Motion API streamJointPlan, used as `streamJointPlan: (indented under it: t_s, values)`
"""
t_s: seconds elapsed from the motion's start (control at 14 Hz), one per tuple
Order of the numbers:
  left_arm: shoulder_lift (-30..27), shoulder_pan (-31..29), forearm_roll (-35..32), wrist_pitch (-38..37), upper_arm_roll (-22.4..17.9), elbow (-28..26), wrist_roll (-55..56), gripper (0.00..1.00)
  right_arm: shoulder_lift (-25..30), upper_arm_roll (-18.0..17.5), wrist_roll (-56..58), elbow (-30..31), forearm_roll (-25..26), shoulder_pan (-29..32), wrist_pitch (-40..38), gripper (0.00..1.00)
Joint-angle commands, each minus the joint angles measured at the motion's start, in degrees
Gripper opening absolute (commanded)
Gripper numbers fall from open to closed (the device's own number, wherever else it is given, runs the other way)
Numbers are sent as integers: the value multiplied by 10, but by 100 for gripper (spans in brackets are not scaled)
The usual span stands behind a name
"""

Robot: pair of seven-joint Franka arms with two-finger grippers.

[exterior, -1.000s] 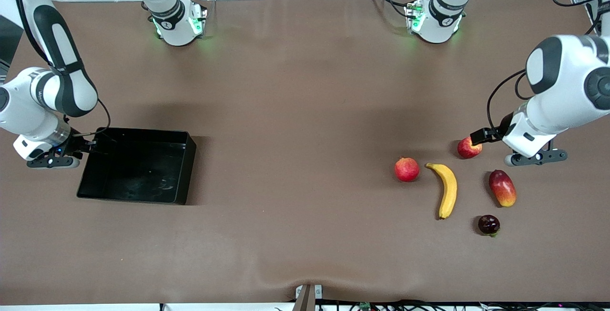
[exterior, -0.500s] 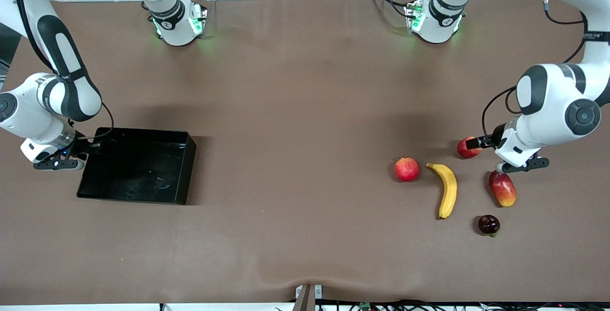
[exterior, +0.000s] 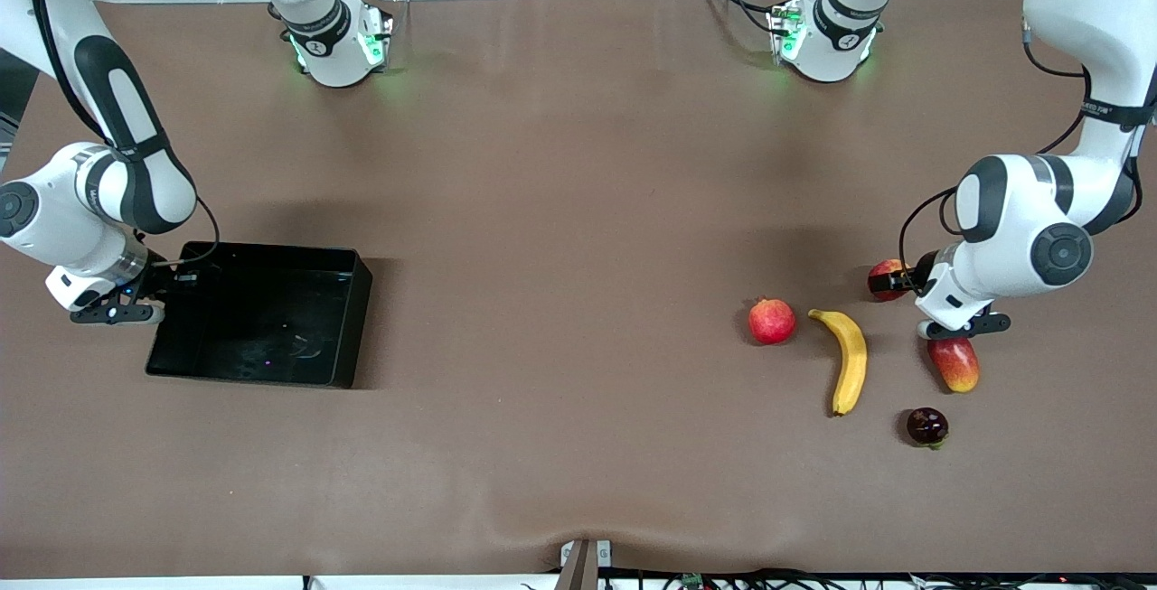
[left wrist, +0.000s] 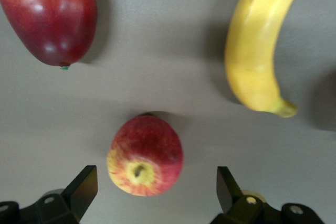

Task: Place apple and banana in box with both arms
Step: 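Grasp the apple with the left gripper while the right gripper grips the tray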

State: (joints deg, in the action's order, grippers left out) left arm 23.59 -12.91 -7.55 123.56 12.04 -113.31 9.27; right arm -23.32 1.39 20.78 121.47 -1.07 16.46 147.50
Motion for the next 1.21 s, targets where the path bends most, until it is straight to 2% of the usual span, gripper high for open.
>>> streamJointPlan:
  t_s: [0.0, 0.71, 0.79, 1.0, 1.07, 1.14]
  values:
    - [10, -19, -22, 5, 3, 2, -2, 100, -8, -9, 12, -12, -9, 12, -2, 0]
    - [50, -22, -19, 9, 4, 10, 0, 100, 11, -10, 10, -20, -9, 5, -26, 0]
    - [54, -22, -19, 11, 4, 10, 0, 92, 19, -11, 8, -36, -9, 2, -57, 0]
    - [55, -21, -20, 11, 4, 10, -1, 16, 31, -13, 1, -91, -10, -19, -154, 0]
    - [55, -21, -21, 11, 5, 11, -3, 0, 40, -13, -13, -93, -10, -30, -157, 0]
    - [54, -17, -21, 10, 5, 13, -4, 0, 49, -13, -28, -92, -10, -44, -157, 0]
